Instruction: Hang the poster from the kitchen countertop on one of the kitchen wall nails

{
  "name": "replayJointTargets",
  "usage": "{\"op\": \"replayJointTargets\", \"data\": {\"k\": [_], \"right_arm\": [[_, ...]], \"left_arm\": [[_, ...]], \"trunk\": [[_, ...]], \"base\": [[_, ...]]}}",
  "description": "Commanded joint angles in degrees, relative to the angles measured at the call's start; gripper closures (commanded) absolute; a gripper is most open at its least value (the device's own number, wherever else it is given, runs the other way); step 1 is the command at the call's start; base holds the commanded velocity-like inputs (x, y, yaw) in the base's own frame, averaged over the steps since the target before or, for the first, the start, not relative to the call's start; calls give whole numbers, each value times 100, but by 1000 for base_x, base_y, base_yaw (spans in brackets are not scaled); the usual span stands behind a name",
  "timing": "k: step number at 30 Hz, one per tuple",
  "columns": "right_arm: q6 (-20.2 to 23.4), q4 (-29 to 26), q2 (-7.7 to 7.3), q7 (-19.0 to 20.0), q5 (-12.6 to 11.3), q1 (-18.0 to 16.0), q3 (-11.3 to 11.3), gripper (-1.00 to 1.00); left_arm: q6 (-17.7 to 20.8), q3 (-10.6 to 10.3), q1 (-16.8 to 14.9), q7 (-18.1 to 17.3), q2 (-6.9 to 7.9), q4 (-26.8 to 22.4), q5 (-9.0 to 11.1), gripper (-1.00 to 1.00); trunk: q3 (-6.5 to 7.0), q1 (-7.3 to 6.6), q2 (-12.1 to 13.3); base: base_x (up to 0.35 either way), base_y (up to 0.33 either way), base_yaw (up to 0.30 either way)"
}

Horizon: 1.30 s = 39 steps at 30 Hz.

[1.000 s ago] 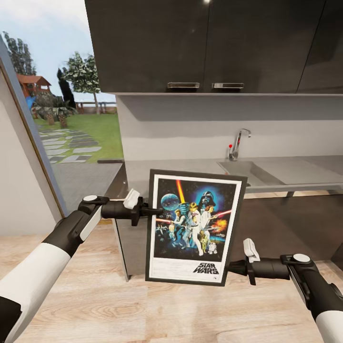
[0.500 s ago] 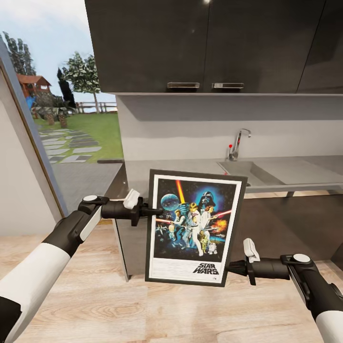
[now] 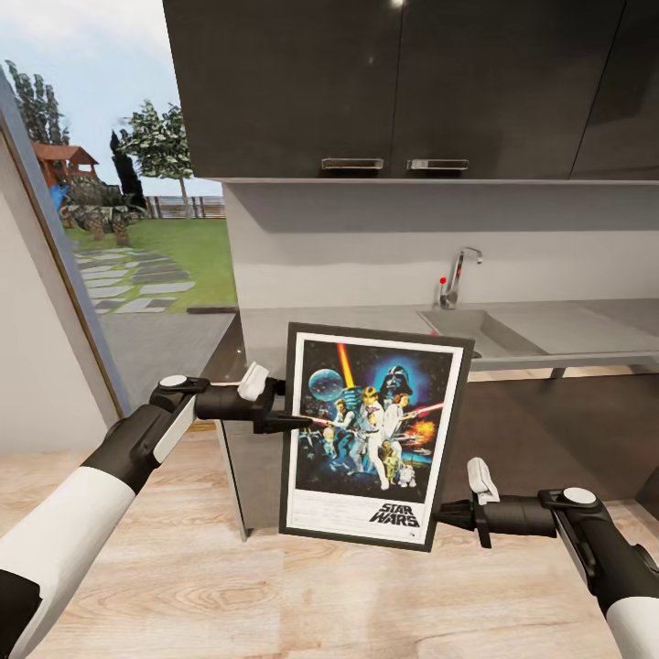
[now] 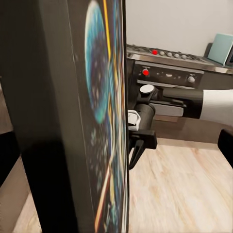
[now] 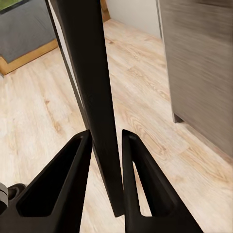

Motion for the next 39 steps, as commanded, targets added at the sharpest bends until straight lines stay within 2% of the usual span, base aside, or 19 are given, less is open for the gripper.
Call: {"op": "replayJointTargets", "data": {"k": [1, 7, 13, 18, 19, 22, 25, 28, 32, 33, 36, 37, 39], "right_arm": [[73, -7, 4, 43, 34, -4, -16, 100], [73, -7, 4, 43, 34, -3, -16, 100], [73, -9, 4, 43, 32, -2, -19, 100], [73, -14, 4, 42, 31, 3, -23, 100], [76, -15, 4, 37, 34, 2, -24, 100], [87, -15, 1, 22, 41, 1, -33, 100], [94, -17, 0, 8, 47, -1, -56, 100], [97, -22, -3, -5, 54, -3, -71, 100], [93, -24, -3, -68, 56, -3, -81, 100], [94, -24, -2, -158, 56, -2, -86, 100], [99, -24, 0, -354, 52, -1, -94, 100], [102, -21, 1, -463, 46, -2, -97, 100], [103, -19, 2, -531, 27, -2, -100, 100]], "left_arm": [[60, -19, -7, 0, 8, 5, 44, -100], [49, -11, -7, 3, 12, 59, 32, -100], [0, -2, -7, 0, 51, 322, 27, -100], [-39, -3, -7, -21, 295, 587, 41, -100], [-66, -3, -5, -28, 394, 654, 48, -100], [-208, -3, 43, -69, 523, 721, 80, -100], [-511, -3, 188, -299, 669, 878, 259, -100], [-891, -3, 270, -629, 838, 1419, 540, -100], [-1367, -3, 293, -864, 936, 2058, 646, -100], [-1626, -3, 299, -996, 971, 2436, 675, -100], [-1980, -5, 304, -1172, 997, 3051, 701, -100], [-2211, -9, 306, -1236, 992, 3471, 718, -100], [-2466, -13, 308, -1257, 968, 3893, 758, -100]], "trunk": [[-6, 0, -4], [-6, 0, -4], [-6, 0, -4], [-6, 0, -4], [-6, 0, -4], [-6, 0, -4], [-6, 0, -4], [-6, 0, -4], [-6, 0, -4], [-6, 0, -4], [-6, 0, -4], [-6, 0, -4], [-6, 0, -4]], "base": [[0, 0, 0], [0, 0, 0], [0, 0, 0], [0, 0, 0], [0, 0, 0], [0, 0, 0], [0, 0, 0], [0, 0, 0], [0, 0, 0], [0, 0, 0], [0, 0, 0], [0, 0, 0], [0, 0, 0]]}}
